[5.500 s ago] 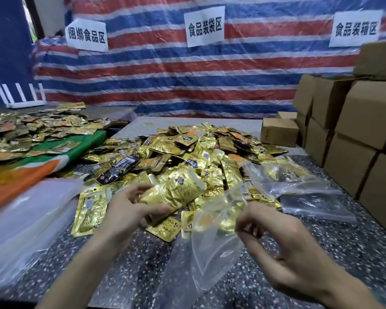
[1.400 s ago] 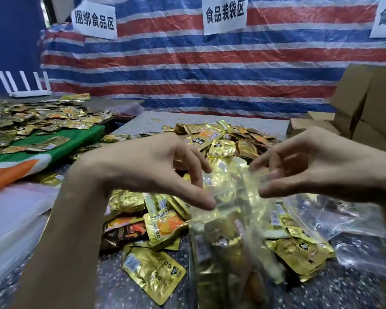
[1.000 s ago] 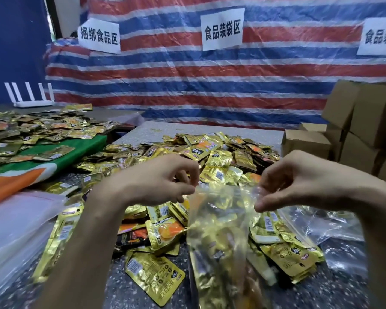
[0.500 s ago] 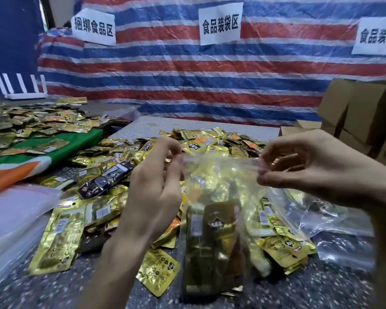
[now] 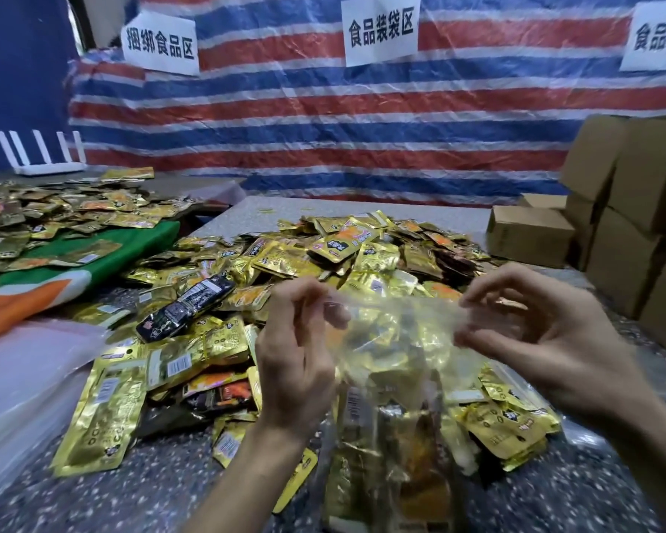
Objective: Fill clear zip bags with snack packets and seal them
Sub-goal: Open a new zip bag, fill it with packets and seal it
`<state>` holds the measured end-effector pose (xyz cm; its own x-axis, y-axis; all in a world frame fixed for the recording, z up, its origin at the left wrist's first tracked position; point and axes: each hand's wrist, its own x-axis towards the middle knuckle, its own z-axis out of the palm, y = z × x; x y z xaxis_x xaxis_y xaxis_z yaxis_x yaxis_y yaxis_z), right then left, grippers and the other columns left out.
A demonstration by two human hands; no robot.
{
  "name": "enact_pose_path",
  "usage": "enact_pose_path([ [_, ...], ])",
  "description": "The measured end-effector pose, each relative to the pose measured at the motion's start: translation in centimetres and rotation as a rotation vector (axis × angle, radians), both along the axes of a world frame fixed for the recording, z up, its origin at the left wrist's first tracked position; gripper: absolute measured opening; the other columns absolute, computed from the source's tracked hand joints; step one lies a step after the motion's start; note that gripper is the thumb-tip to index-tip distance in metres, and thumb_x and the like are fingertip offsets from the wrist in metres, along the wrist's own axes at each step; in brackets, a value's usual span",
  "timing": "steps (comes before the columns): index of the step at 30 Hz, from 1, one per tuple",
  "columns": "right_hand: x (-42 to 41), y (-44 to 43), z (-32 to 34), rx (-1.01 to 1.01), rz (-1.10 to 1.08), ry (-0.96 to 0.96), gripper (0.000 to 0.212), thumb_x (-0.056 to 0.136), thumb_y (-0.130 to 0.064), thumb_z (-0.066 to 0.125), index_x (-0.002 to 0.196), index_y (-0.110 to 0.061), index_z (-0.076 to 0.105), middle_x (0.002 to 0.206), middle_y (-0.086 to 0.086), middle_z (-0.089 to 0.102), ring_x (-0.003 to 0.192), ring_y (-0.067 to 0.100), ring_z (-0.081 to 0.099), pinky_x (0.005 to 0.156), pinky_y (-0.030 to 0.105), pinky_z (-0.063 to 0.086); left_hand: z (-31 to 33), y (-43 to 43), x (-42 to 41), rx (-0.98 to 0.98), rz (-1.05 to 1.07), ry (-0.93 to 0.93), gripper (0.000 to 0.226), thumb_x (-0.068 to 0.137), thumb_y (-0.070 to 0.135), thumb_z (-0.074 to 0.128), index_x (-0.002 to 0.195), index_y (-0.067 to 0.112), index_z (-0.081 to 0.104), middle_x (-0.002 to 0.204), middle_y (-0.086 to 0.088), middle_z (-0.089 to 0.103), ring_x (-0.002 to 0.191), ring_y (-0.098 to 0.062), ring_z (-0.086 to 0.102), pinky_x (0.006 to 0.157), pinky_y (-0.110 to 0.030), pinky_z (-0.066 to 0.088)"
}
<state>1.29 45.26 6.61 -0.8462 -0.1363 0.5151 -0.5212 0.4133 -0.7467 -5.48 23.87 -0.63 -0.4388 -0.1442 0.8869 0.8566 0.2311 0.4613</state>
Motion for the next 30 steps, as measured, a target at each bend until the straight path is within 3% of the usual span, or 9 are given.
enact_pose_path([
  [2,0.5,-0.1,-1.3,-0.178,-0.045,0.012,0.030,0.061,-0.018,0.079,0.089,-0.016,0.070,0.098,0.006,0.074,0.083,0.019,0.075,0.077,0.024,0.060,-0.3,-0.1,0.1,-0.069,0.080,0.012,0.010,0.102,0.013,0.043,0.110,0.016,0.048,0.078,0.001,0.063,0.068,-0.009,0.064,0.058,-0.025,0.050],
  [5,0.8,0.0,-2.2,-0.210,-0.115,-0.006,0.034,0.063,-0.013,0.079,0.096,-0.013,0.072,0.099,-0.005,0.076,0.085,0.011,0.074,0.073,0.017,0.058,-0.4,-0.1,0.2,-0.092,0.076,-0.012,0.012,0.101,0.014,0.043,0.110,0.018,0.049,0.072,0.004,0.061,0.063,-0.007,0.061,0.053,-0.024,0.048],
  [9,1.1,0.0,-2.5,-0.325,-0.122,-0.059,0.027,0.063,-0.014,0.078,0.089,-0.010,0.076,0.085,0.006,0.078,0.077,0.022,0.075,0.068,0.018,0.058,0.2,-0.1,0.8,0.048,-0.035,-0.088,0.013,0.102,0.010,0.049,0.110,0.018,0.054,0.069,0.000,0.062,0.064,-0.015,0.063,0.061,-0.020,0.049],
  [13,1.4,-0.9,-1.6,-0.545,-0.133,0.057,0.031,0.063,-0.027,0.079,0.093,-0.021,0.079,0.082,0.009,0.077,0.073,0.022,0.074,0.069,0.018,0.058,1.7,-0.1,2.0,0.198,-0.154,-0.128,0.016,0.102,0.018,0.050,0.117,0.020,0.056,0.079,-0.004,0.071,0.068,-0.017,0.070,0.067,-0.022,0.055],
  [18,1.8,-1.5,0.0,-0.670,-0.054,0.105,0.044,0.063,-0.034,0.085,0.105,-0.024,0.075,0.086,0.010,0.078,0.081,0.022,0.076,0.076,0.022,0.059,3.4,-1.1,3.0,0.155,-0.161,-0.114,0.008,0.101,0.022,0.054,0.101,0.019,0.061,0.085,0.000,0.075,0.071,-0.019,0.072,0.065,-0.029,0.058],
  [22,2.3,-0.9,-0.3,-0.704,-0.043,0.050,0.056,0.044,-0.049,0.096,0.089,-0.021,0.076,0.083,0.014,0.076,0.076,0.024,0.075,0.074,0.021,0.058,3.6,-1.5,3.4,0.081,-0.074,-0.180,0.011,0.099,0.022,0.056,0.095,0.028,0.064,0.087,0.009,0.071,0.079,-0.007,0.069,0.069,-0.015,0.052],
  [25,3.0,-0.5,-0.8,-0.741,-0.025,0.035,0.038,0.051,-0.030,0.094,0.081,-0.018,0.074,0.080,0.013,0.075,0.078,0.024,0.075,0.075,0.022,0.058,3.4,-1.4,3.8,0.018,-0.061,-0.238,0.013,0.099,0.032,0.050,0.093,0.029,0.061,0.083,0.008,0.065,0.080,-0.012,0.064,0.071,-0.019,0.049],
  [27,4.0,-0.5,-0.4,-0.636,-0.074,0.004,0.036,0.060,-0.021,0.084,0.095,-0.020,0.075,0.096,0.009,0.076,0.090,0.021,0.075,0.079,0.021,0.058,3.2,-1.0,4.4,0.009,-0.050,-0.226,0.014,0.099,0.030,0.048,0.092,0.025,0.058,0.080,0.006,0.061,0.079,-0.013,0.061,0.073,-0.021,0.048],
  [30,5.9,-1.3,1.4,-0.054,-0.299,0.141,0.061,0.070,-0.037,0.086,0.126,-0.036,0.062,0.126,-0.020,0.065,0.117,-0.005,0.058,0.091,0.019,0.052,3.4,-0.6,5.4,0.017,-0.067,-0.208,0.012,0.100,0.029,0.049,0.093,0.024,0.057,0.080,0.008,0.059,0.078,-0.013,0.060,0.072,-0.020,0.048],
])
